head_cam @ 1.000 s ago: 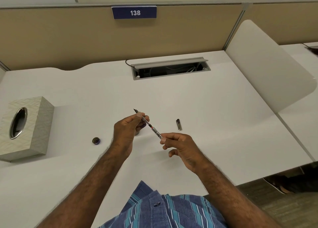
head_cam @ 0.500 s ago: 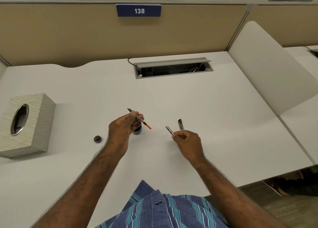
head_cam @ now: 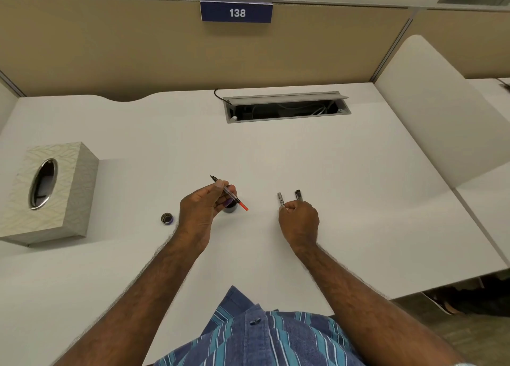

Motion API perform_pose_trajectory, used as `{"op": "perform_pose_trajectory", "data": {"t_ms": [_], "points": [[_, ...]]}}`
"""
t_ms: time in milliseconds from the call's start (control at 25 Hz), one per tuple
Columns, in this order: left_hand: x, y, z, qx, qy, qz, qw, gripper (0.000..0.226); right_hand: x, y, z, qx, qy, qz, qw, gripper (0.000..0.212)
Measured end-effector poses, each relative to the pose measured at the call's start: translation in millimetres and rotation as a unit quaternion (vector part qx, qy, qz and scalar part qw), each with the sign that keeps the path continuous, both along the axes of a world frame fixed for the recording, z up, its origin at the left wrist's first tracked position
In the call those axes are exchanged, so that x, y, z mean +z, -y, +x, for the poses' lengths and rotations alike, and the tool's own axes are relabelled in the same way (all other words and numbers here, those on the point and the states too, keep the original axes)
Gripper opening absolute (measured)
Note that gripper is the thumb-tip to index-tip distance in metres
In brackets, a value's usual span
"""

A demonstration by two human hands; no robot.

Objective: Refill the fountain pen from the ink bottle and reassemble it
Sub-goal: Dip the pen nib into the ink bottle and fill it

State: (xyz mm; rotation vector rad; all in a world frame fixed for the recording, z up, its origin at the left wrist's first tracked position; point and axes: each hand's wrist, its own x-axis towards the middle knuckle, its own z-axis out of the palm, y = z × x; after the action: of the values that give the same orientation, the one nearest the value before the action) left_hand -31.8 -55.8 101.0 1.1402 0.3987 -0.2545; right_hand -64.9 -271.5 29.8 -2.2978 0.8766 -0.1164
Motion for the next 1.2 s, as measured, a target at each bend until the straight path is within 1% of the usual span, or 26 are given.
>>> {"op": "perform_pose_trajectory", "data": {"t_ms": [120,280,360,520,560,640,720,800,920,1040,1200], "points": [[-1,-6,0,-0.004,-0.001,-0.004,1.000,0.014,-6,-3,0,-0.009,-0.008,-0.007,1.000,0.015],[-3,-14,-2,-0.016,-0.003,-0.005,1.000,0.015,-7,-6,-1,-0.022,-0.008,0.007,1.000,0.015],[-4,-18,-2,-0.023,-0.002,-0.006,1.000,0.016,-7,-6,-2,-0.024,-0.006,0.015,1.000,0.019],[-4,-25,-6,-0.036,-0.001,-0.009,0.999,0.018,5,-5,-12,-0.062,0.009,0.061,0.996,0.038],[-4,-28,-8,-0.039,-0.002,-0.013,0.999,0.018,12,-7,-16,-0.071,0.018,0.068,0.995,0.040],[-5,-31,-13,-0.048,-0.002,-0.019,0.999,0.018,25,-17,-26,-0.073,0.040,0.070,0.994,0.035],[-7,-38,-20,-0.067,-0.007,-0.024,0.997,0.018,40,-36,-43,-0.059,0.079,0.109,0.989,0.030],[-9,-38,-21,-0.068,-0.016,-0.042,0.997,0.018,59,-51,-57,0.002,0.104,0.179,0.978,0.029],[-5,-34,-19,-0.055,-0.023,-0.063,0.996,0.017,80,-71,-67,0.082,0.087,0.257,0.959,0.029],[-3,-31,-18,-0.052,-0.023,-0.080,0.995,0.017,84,-82,-68,0.085,0.086,0.280,0.952,0.029],[-5,-19,-12,-0.047,-0.025,-0.097,0.994,0.019,86,-78,-60,0.073,0.101,0.296,0.947,0.023]]}}
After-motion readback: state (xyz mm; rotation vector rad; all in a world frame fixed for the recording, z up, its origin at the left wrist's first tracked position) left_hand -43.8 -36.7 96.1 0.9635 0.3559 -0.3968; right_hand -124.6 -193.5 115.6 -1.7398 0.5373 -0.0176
